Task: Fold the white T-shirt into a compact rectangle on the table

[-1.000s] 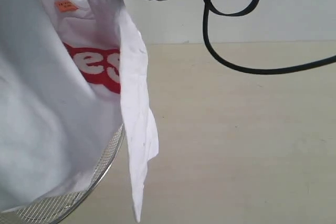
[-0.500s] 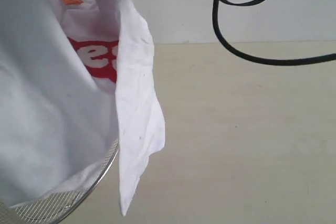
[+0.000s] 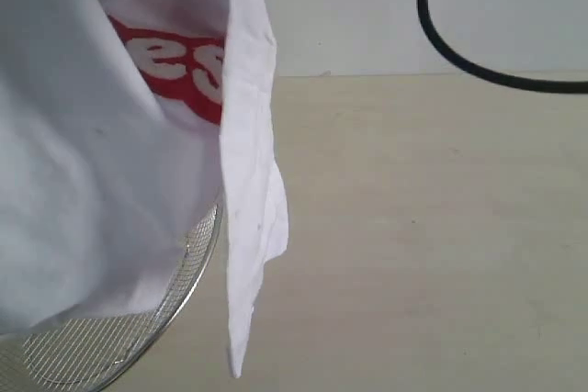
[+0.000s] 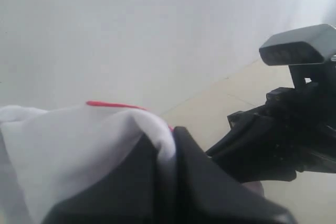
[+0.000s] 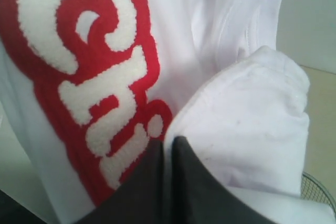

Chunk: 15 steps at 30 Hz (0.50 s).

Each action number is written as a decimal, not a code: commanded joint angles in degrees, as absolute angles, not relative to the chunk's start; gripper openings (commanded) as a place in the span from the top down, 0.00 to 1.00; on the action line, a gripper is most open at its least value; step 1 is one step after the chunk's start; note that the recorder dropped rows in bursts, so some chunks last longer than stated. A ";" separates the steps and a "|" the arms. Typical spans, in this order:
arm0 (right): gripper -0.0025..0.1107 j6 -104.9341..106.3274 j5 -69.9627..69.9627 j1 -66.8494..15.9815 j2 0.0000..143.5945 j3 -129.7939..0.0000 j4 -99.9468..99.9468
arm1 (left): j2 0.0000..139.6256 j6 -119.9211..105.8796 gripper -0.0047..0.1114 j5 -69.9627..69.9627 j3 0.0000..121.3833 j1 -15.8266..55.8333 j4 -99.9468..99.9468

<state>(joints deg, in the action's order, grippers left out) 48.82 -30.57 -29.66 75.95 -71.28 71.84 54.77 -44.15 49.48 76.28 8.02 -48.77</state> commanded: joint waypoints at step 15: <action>0.98 26.91 -31.91 -29.08 65.83 -71.62 42.55 | 54.64 -44.61 0.92 57.53 76.94 7.92 -53.17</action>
<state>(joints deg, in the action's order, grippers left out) 28.73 -31.68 -29.62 67.70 -71.28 44.97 54.77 -44.26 55.74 76.41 8.02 -50.31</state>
